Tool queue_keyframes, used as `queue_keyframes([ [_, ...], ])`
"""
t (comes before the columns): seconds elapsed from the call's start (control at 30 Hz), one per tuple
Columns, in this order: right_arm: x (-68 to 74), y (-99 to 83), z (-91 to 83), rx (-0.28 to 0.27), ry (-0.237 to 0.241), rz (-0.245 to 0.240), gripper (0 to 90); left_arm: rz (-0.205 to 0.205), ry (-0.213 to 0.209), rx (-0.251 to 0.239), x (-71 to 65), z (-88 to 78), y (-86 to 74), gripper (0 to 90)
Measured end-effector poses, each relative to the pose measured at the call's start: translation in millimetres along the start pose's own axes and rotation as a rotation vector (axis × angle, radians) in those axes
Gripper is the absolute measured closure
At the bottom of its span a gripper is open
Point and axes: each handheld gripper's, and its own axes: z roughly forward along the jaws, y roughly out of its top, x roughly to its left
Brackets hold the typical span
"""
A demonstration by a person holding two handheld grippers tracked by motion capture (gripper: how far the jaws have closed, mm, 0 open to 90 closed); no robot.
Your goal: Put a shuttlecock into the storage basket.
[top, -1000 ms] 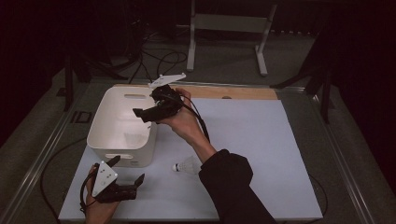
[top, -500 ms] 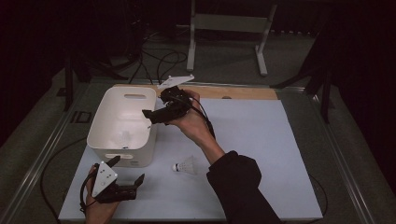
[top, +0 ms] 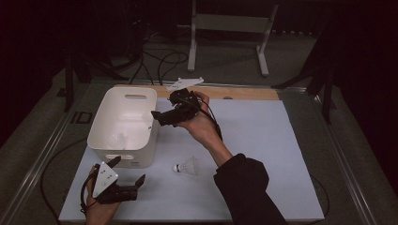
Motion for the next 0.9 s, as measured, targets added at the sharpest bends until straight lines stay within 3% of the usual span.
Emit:
queue_keyframes([
  [0.4, -7.1, -11.3, -12.4, -0.009, -0.015, 0.015, 8.3, 0.001, 0.0, 0.0, -0.1, 0.0, 0.1, 0.0],
  [0.9, -6.9, -24.5, -13.4, 0.006, -0.029, 0.008, 8.3, 0.0, 0.002, -0.001, -0.1, -0.1, 0.0, 0.0],
])
